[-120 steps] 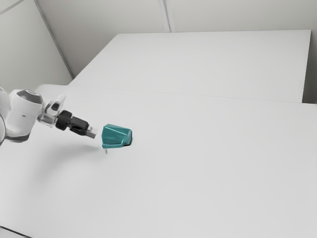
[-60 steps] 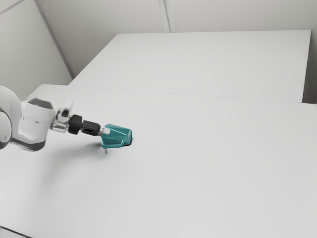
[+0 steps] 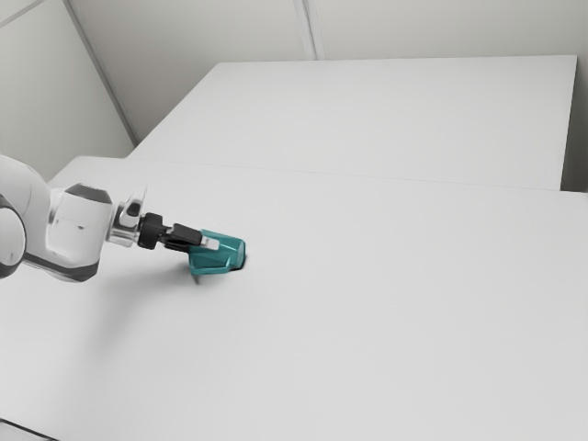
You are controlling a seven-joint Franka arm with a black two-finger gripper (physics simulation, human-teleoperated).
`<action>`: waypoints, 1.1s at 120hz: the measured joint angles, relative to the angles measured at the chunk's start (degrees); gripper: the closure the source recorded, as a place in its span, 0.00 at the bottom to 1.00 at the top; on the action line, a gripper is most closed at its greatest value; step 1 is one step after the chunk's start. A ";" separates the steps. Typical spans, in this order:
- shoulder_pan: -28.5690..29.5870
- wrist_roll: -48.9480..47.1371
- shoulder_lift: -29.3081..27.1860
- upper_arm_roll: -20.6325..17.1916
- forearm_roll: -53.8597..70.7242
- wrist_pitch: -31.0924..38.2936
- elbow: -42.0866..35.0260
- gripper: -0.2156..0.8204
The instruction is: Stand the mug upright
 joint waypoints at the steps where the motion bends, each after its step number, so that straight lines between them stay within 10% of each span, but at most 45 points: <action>1: 0.00 -0.05 0.00 0.00 0.00 0.05 0.00 0.61; 25: 0.22 -1.17 0.29 -0.01 0.01 0.79 -0.16 0.80; 132: -0.51 -3.15 -3.10 -0.09 -1.33 0.50 1.65 0.96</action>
